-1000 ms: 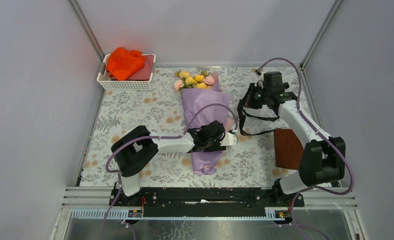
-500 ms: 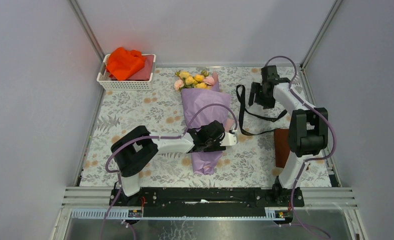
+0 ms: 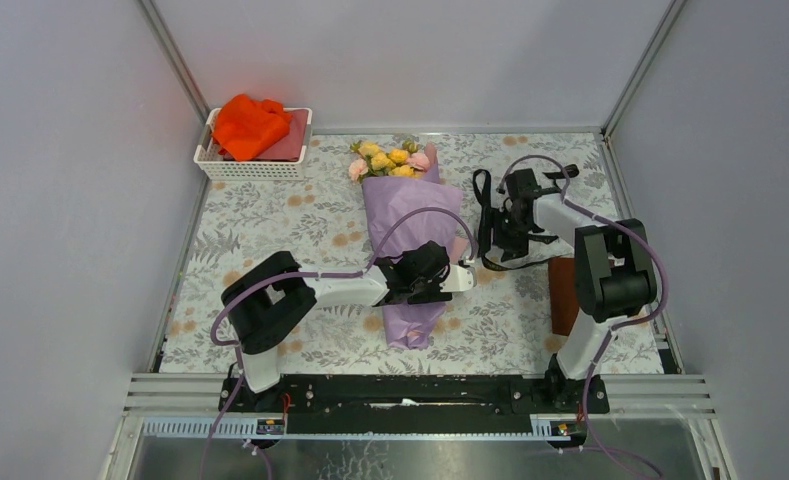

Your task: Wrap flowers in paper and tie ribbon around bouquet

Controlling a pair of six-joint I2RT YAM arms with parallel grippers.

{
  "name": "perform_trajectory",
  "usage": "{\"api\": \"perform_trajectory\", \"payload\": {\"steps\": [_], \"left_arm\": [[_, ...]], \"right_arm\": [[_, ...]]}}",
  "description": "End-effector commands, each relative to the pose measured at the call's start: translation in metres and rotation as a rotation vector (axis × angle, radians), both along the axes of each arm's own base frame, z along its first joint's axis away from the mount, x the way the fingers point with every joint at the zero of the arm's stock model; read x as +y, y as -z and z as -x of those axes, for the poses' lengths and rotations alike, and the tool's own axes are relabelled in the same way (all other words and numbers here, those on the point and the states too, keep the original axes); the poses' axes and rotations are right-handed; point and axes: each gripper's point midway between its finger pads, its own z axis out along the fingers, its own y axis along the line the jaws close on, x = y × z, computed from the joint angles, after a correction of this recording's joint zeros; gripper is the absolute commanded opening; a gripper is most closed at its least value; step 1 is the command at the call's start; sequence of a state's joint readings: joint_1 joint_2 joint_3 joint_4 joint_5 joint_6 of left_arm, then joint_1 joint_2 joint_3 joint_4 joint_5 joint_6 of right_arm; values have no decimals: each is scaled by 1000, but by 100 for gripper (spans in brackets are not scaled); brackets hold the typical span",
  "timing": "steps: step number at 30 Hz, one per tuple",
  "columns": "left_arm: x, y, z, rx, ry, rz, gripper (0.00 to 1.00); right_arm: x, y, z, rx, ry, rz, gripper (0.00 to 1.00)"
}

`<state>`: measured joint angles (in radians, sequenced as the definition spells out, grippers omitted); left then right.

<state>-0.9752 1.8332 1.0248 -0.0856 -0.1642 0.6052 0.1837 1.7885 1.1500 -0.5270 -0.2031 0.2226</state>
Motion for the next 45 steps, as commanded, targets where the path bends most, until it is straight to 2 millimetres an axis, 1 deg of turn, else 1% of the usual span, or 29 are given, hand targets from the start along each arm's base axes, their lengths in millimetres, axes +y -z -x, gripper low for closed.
{"api": "perform_trajectory", "payload": {"steps": [1, 2, 3, 4, 5, 6, 7, 8, 9, 10, 11, 12, 13, 14, 15, 18, 19, 21, 22, 23, 24, 29, 31, 33, 36, 39, 42, 44, 45], "left_arm": [[62, 74, 43, 205, 3, -262, 77], [62, 74, 43, 206, 4, -262, 77], [62, 74, 43, 206, 3, -261, 77], [61, 74, 43, 206, 4, -261, 77], [61, 74, 43, 207, 6, -261, 77], [61, 75, 43, 208, 7, -263, 77], [62, 75, 43, 206, 7, -266, 77], [62, 75, 43, 206, 8, -268, 77], [63, 75, 42, 203, 9, -270, 77], [63, 75, 42, 200, 9, -271, 77], [64, 75, 42, 199, 9, -274, 77], [65, 75, 43, 199, 10, -276, 77], [65, 75, 43, 200, 10, -276, 77], [66, 75, 43, 200, 10, -275, 77], [66, 75, 44, 200, 10, -277, 77], [65, 74, 43, 198, 6, -274, 77], [65, 74, 43, 198, 5, -272, 77], [65, 74, 43, 200, 5, -272, 77], [65, 75, 43, 201, 3, -274, 77], [65, 75, 43, 202, 4, -276, 77], [65, 74, 43, 202, 4, -275, 77], [65, 74, 43, 201, 5, -277, 77], [65, 73, 42, 198, 4, -276, 77], [64, 72, 42, 197, 3, -273, 78], [64, 72, 41, 195, 1, -274, 78], [65, 72, 41, 195, 0, -276, 78], [66, 73, 41, 192, 3, -282, 78], [67, 73, 39, 183, 1, -286, 78], [67, 72, 39, 177, 1, -288, 78]], "right_arm": [[20, 8, 12, 30, -48, -73, 67], [21, 13, 18, 46, -49, -75, 64], [23, 18, 27, 67, -50, -79, 55], [26, 23, 36, 89, -50, -98, 39], [36, 23, 45, 112, -60, -150, 23], [47, 23, 56, 134, -69, -208, 12], [63, 18, 66, 143, -90, -285, 5], [78, 12, 74, 141, -111, -359, 4], [90, 6, 84, 155, -129, -412, 7], [92, 1, 89, 157, -131, -430, 17], [85, -2, 86, 136, -116, -388, 33], [72, -4, 77, 86, -95, -305, 45], [59, -7, 66, 35, -69, -237, 51], [49, -14, 54, -15, -37, -208, 55], [43, -22, 45, -49, -4, -223, 57], [37, -45, 20, -136, 58, -273, 64], [39, -53, 12, -172, 66, -292, 66], [56, -70, -2, -232, 79, -409, 75], [67, -77, -7, -249, 73, -484, 83], [77, -84, -12, -265, 64, -546, 94], [84, -87, -18, -277, 51, -577, 99], [104, -77, -46, -285, 14, -578, 100], [106, -59, -53, -231, 35, -562, 99], [111, -41, -55, -178, 44, -567, 98], [121, -17, -52, -96, 33, -556, 98], [133, -6, -48, -74, 5, -576, 97], [147, 1, -44, -44, -15, -630, 88], [152, 5, -43, -28, -10, -653, 77], [153, 6, -44, -35, -6, -665, 68]]}}
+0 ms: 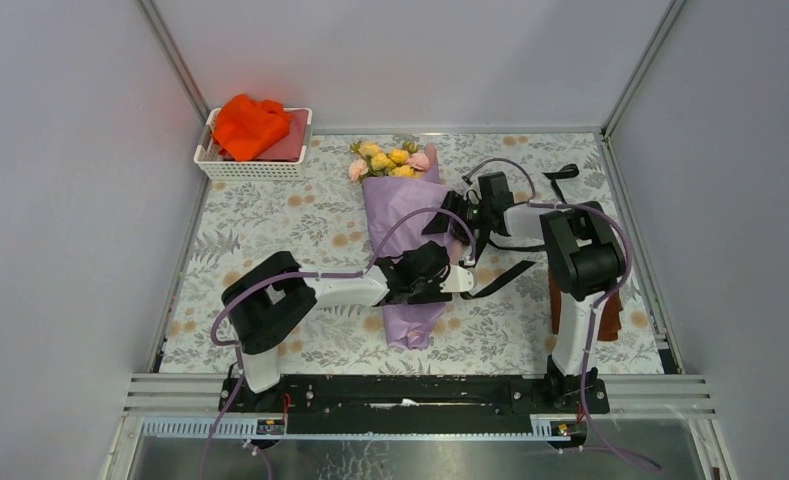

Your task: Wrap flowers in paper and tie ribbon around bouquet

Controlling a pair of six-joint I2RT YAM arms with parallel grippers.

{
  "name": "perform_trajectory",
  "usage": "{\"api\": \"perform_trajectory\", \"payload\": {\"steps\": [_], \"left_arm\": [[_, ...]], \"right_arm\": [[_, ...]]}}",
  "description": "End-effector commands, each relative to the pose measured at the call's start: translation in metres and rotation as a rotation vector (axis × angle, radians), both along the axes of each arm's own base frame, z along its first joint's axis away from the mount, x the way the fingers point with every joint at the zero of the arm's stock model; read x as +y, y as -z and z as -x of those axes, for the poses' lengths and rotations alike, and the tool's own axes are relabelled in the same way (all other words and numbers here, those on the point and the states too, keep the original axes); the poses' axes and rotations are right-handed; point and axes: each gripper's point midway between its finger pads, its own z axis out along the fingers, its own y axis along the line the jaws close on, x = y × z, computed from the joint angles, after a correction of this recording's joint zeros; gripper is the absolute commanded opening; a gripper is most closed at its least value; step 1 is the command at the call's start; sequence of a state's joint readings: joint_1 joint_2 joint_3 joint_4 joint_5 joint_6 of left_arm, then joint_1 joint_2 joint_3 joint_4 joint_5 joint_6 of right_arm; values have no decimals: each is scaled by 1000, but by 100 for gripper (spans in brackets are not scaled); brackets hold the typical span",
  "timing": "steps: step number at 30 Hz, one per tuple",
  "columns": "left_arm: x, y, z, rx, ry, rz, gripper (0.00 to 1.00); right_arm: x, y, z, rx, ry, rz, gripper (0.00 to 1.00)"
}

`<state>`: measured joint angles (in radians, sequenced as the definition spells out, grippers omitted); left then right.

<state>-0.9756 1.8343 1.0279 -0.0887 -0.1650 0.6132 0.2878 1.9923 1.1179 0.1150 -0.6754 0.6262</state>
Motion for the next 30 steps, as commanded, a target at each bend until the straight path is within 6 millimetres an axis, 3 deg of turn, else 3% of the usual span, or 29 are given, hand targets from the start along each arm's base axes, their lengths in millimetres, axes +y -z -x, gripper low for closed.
{"api": "perform_trajectory", "payload": {"steps": [1, 2, 3, 6, 8, 12, 15, 18, 22, 26, 30], "left_arm": [[68, 72, 38, 173, -8, -281, 78], [68, 71, 37, 166, -7, -281, 78], [69, 68, 37, 157, -3, -280, 78], [63, 49, 30, 125, 4, -263, 79], [47, 21, 26, 118, 22, -209, 80], [-3, -49, 30, 156, 151, -43, 87], [-40, -72, 49, 248, 271, 44, 89], [-69, -71, 56, 300, 352, 80, 89], [-95, -52, 45, 277, 418, 41, 89], [-109, -36, 40, 273, 476, 20, 90], [-110, -19, 44, 298, 501, -1, 90]], "right_arm": [[16, 11, 3, 24, -10, -65, 50], [18, 9, 2, 11, 0, -86, 20], [18, 7, 0, -1, 12, -95, 3], [19, 1, -6, -33, 25, -106, 0], [19, 0, -10, -42, 26, -106, 0], [20, 3, -17, -34, 15, -116, 0], [23, 4, -19, -29, -5, -131, 0], [23, 7, -18, -21, -22, -133, 0], [20, 12, -17, -17, -46, -107, 0], [18, 17, -16, -8, -55, -101, 0], [17, 21, -15, -2, -60, -87, 0]]}}
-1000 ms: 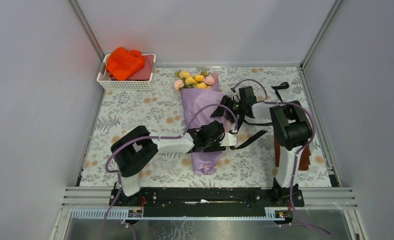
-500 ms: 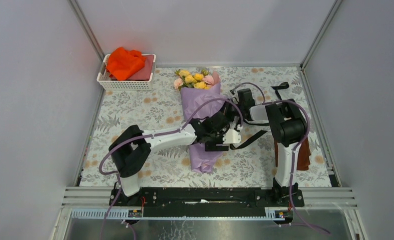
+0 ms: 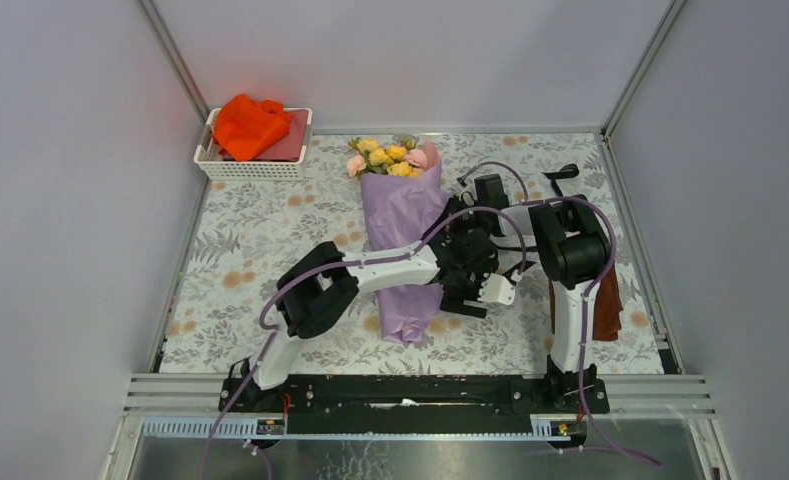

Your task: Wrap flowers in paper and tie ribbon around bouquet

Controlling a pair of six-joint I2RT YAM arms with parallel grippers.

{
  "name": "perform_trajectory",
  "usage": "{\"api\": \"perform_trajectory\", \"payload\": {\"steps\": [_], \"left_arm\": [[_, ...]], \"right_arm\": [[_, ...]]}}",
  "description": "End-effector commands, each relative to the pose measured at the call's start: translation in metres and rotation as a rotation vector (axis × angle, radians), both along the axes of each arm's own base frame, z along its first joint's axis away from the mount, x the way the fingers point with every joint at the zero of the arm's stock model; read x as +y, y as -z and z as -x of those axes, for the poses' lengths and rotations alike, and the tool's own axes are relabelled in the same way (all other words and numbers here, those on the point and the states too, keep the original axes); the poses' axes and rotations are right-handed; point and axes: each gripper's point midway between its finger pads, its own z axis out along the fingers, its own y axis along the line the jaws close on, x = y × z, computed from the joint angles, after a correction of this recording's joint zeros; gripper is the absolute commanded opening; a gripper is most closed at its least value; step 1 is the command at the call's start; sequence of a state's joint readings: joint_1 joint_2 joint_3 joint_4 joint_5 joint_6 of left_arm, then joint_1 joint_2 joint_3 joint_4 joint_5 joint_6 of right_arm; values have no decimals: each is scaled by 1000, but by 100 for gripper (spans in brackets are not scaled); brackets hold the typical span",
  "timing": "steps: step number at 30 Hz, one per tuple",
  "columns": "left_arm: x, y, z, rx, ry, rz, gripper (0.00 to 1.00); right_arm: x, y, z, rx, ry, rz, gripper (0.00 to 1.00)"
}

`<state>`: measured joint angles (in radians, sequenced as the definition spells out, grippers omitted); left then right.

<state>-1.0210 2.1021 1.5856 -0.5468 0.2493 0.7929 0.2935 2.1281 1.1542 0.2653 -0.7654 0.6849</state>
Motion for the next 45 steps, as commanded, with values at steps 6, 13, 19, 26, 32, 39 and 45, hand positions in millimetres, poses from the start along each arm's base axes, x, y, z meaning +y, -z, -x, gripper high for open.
{"api": "perform_trajectory", "payload": {"steps": [6, 13, 19, 26, 32, 39, 45], "left_arm": [[0, 31, 10, 27, 39, -53, 75], [18, 28, 65, 123, 42, -83, 0], [59, -10, 164, 388, 113, -111, 0], [164, -11, 210, 517, 113, -351, 0], [249, 9, 198, 499, 34, -502, 0], [283, 6, 185, 593, -43, -471, 0], [315, 30, 109, 638, -367, -404, 0]], "right_arm": [[-2, -3, -7, -26, -28, 23, 0], [-3, -32, -17, -45, -10, 53, 0], [-6, -61, -21, -61, -12, 85, 0], [-4, -83, -34, -86, -1, 84, 0], [-4, -85, -35, -80, 1, 87, 0], [-1, -91, -40, -80, 3, 76, 0], [0, -110, -40, -99, -1, 57, 0]]}}
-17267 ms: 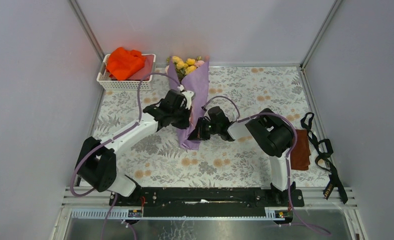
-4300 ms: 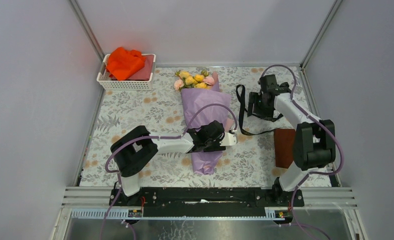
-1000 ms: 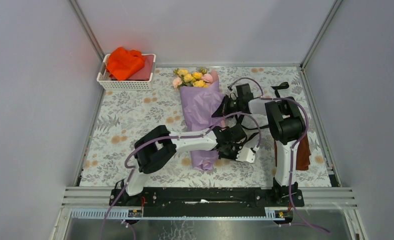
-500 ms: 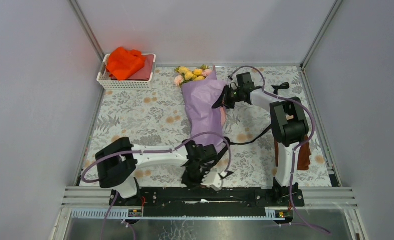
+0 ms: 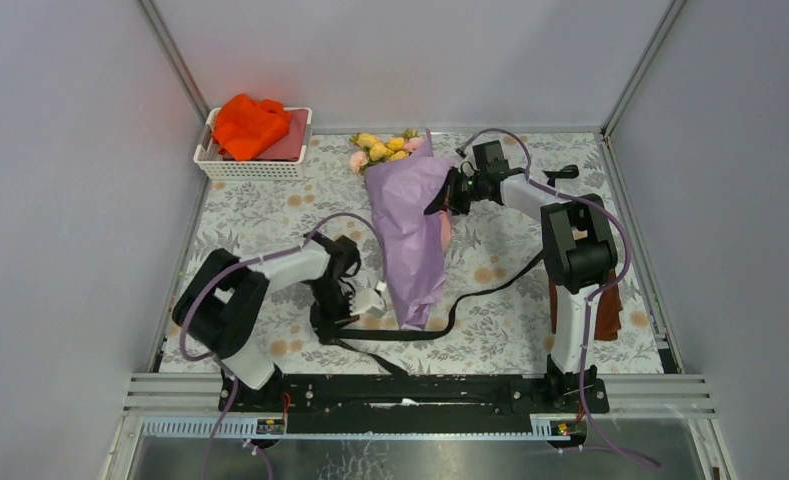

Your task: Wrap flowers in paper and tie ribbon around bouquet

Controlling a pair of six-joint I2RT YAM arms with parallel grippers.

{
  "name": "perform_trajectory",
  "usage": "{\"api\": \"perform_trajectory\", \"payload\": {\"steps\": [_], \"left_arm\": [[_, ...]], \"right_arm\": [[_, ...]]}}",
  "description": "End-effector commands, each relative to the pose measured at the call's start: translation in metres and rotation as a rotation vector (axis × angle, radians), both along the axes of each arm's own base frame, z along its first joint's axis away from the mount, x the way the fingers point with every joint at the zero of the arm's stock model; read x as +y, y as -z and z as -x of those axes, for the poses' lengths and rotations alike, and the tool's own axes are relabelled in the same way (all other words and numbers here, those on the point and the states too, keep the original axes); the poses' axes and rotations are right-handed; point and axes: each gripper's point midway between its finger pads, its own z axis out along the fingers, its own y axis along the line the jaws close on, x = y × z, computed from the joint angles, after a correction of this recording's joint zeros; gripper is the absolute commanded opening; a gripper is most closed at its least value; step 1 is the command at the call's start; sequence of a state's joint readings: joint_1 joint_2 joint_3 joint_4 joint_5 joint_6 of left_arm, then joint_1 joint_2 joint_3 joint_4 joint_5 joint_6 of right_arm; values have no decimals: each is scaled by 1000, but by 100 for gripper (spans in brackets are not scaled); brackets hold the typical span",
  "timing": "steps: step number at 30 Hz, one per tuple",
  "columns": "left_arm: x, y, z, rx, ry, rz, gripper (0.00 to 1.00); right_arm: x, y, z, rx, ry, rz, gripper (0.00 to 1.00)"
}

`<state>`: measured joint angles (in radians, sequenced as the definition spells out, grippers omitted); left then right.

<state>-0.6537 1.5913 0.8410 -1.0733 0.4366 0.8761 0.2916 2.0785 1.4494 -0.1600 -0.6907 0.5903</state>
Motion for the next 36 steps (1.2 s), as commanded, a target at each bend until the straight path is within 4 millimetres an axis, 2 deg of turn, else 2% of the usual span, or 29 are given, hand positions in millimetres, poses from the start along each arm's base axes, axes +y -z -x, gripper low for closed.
{"api": "perform_trajectory", "payload": {"steps": [1, 4, 6, 9, 11, 16, 19, 22, 25, 30, 33, 36], "left_arm": [[19, 19, -55, -22, -188, -15, 0], [15, 26, -120, -67, -459, 21, 0], [12, 23, -175, -123, -636, 68, 0], [14, 24, -233, -158, -845, 94, 0], [18, 26, -261, -178, -930, 106, 0], [26, 17, -311, -273, -1039, 135, 0], [31, -9, -341, -376, -1104, 185, 0], [39, -55, -369, -479, -1187, 295, 0], [38, -117, -376, -510, -1215, 454, 0], [13, -193, -342, -470, -1115, 646, 0], [-5, -229, -315, -445, -1048, 739, 0], [-32, -247, -291, -440, -966, 784, 0]], "right_arm": [[4, -52, -9, -88, -6, -51, 0], [3, -58, -3, -91, -13, -63, 0], [3, -62, 1, -93, -18, -70, 0], [2, -69, 7, -97, -25, -74, 0], [2, -77, 10, -111, -31, -78, 0], [-1, -84, 14, -128, -40, -62, 0], [-3, -81, 16, -121, -41, -50, 0], [-6, -68, 25, -100, -41, -39, 0], [-10, -47, 39, -72, -40, -29, 0], [-19, -7, 52, -16, -33, 30, 0], [-23, 16, 60, 22, -30, 49, 0], [-26, 37, 65, 59, -29, 69, 0]]}}
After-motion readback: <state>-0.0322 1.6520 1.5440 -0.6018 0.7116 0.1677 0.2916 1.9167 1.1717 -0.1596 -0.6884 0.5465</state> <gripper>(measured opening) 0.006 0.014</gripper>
